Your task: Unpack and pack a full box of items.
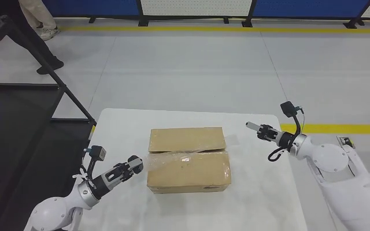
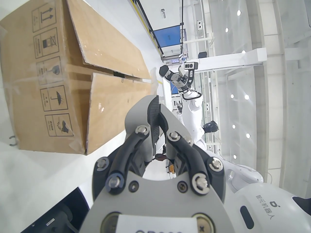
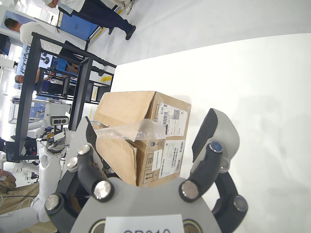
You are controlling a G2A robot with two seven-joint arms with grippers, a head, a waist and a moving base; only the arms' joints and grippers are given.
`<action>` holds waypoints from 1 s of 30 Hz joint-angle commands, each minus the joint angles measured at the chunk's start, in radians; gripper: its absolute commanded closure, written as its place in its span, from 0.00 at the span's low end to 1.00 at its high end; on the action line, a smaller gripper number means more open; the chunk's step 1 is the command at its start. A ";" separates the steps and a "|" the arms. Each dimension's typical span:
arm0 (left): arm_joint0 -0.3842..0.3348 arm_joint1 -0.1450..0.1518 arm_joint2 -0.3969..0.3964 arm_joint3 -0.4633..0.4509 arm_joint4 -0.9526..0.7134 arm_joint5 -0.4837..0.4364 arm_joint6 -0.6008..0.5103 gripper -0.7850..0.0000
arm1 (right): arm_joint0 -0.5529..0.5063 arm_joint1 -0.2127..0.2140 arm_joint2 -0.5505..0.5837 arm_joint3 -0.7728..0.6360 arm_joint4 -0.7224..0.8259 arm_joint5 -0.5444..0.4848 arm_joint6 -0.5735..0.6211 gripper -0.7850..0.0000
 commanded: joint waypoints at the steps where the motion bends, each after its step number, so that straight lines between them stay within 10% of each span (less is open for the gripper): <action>1: -0.001 0.002 0.001 -0.001 0.002 0.003 -0.002 1.00 | 0.003 0.001 0.001 0.000 -0.039 -0.020 -0.024 0.00; 15: 0.000 0.012 0.004 -0.010 0.006 0.014 -0.002 1.00 | -0.030 0.003 0.011 -0.052 -0.146 -0.127 -0.143 0.00; 30: -0.010 0.020 0.020 -0.012 0.008 0.024 0.005 1.00 | 0.213 -0.082 -0.229 0.338 0.149 -0.142 0.240 0.00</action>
